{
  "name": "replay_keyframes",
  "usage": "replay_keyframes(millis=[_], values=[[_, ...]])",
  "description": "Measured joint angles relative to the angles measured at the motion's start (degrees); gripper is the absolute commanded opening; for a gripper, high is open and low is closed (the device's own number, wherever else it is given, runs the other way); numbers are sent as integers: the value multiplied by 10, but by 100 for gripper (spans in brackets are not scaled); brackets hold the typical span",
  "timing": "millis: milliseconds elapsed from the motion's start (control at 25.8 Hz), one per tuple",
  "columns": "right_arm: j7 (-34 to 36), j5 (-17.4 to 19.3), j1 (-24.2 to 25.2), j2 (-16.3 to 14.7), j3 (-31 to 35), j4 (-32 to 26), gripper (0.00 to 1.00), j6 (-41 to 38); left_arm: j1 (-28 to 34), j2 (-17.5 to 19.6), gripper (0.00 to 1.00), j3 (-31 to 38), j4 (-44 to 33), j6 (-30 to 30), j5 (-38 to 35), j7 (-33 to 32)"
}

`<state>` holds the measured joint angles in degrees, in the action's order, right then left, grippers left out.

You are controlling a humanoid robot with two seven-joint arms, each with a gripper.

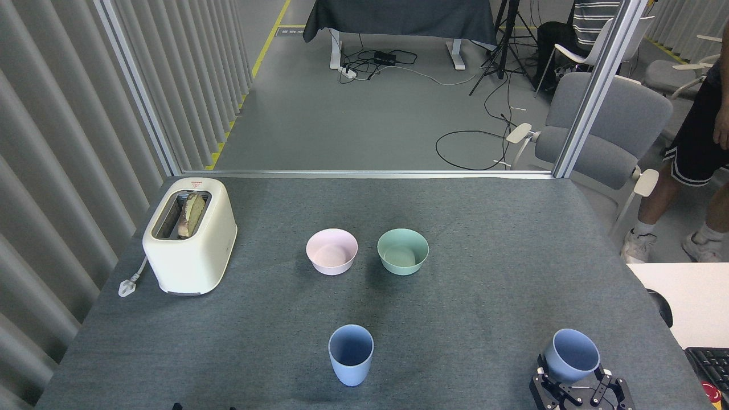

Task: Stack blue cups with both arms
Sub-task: 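Lift the blue cup with the right gripper and carry it over the first cup, then lower the held cup into the first blue cup with the right gripper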

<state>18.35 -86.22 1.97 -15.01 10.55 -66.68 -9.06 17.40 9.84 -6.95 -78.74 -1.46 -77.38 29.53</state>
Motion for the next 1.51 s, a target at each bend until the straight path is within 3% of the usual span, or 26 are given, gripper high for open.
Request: replay_keyframes(millis=[116, 232, 310, 465, 581, 1006, 1277, 1510], values=[[0, 0, -4, 0, -2, 5, 67, 0, 0, 0, 100, 0, 0, 0, 0, 0], [0, -2, -5, 2, -4, 6, 55, 0, 0, -1, 100, 0, 0, 1, 0, 0], [-1, -5, -4, 3, -6, 4, 52, 0, 0, -1, 100, 0, 0, 1, 1, 0], [-2, -8, -3, 7, -10, -16, 51, 0, 0, -1, 100, 0, 0, 1, 1, 0], [-5, -11, -14, 28, -31, -30, 51, 7, 0, -5, 100, -1, 0, 1, 1, 0], [-97, -120, -104, 185, -217, -74, 52, 89, -2, -14, 100, -1, -1, 1, 0, 0], [-127, -143, -106, 205, -307, -120, 53, 92, -6, -15, 100, -1, 2, 0, 1, 0], [-131, -146, -90, 211, -342, -136, 53, 91, -7, -15, 100, -2, 2, 0, 1, 0]])
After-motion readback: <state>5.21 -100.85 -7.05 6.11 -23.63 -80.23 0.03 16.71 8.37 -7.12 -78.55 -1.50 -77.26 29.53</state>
